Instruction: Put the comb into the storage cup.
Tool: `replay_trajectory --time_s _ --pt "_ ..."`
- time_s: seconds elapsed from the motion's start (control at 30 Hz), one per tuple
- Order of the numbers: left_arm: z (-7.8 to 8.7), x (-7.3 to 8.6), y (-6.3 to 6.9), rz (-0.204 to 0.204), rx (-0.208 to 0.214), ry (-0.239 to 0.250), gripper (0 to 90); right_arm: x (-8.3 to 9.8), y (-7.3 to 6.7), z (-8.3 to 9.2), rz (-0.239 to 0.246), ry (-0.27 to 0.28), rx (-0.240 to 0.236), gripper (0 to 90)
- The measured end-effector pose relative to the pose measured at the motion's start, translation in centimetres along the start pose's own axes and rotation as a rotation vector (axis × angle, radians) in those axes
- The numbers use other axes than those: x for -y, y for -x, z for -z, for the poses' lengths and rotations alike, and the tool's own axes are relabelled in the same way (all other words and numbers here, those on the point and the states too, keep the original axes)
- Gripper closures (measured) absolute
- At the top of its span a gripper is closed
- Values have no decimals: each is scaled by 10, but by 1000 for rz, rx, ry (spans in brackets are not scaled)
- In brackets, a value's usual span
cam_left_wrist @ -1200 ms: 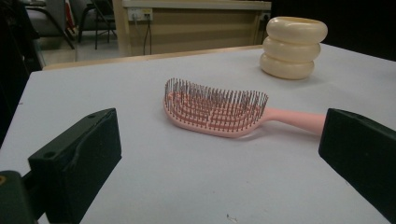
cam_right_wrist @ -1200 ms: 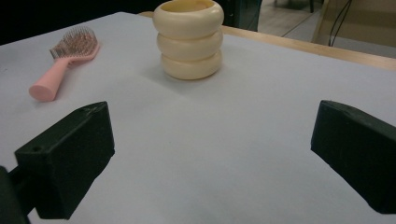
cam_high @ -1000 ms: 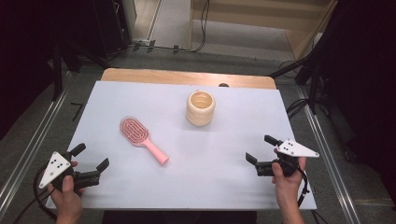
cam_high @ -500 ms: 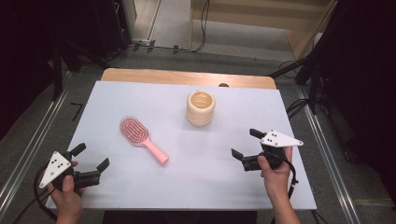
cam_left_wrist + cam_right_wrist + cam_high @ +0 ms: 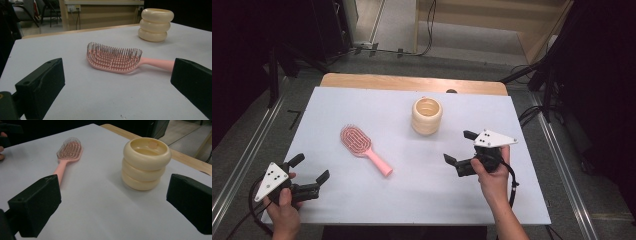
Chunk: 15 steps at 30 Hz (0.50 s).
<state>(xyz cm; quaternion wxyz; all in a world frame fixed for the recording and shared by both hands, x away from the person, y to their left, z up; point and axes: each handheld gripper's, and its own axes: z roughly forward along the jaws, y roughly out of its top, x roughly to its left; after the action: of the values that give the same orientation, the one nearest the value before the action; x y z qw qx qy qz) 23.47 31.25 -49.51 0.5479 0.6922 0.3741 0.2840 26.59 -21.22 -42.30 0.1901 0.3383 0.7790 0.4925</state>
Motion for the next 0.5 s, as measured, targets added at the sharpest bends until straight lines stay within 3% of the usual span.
replay_trajectory --time_s 0.2,0.5 --pt "0 0 0 -1 4 0 0 -11 -6 -14 10 -16 -32 0" --pt "1 0 0 -3 10 4 0 -22 -12 -28 9 -32 -42 0"
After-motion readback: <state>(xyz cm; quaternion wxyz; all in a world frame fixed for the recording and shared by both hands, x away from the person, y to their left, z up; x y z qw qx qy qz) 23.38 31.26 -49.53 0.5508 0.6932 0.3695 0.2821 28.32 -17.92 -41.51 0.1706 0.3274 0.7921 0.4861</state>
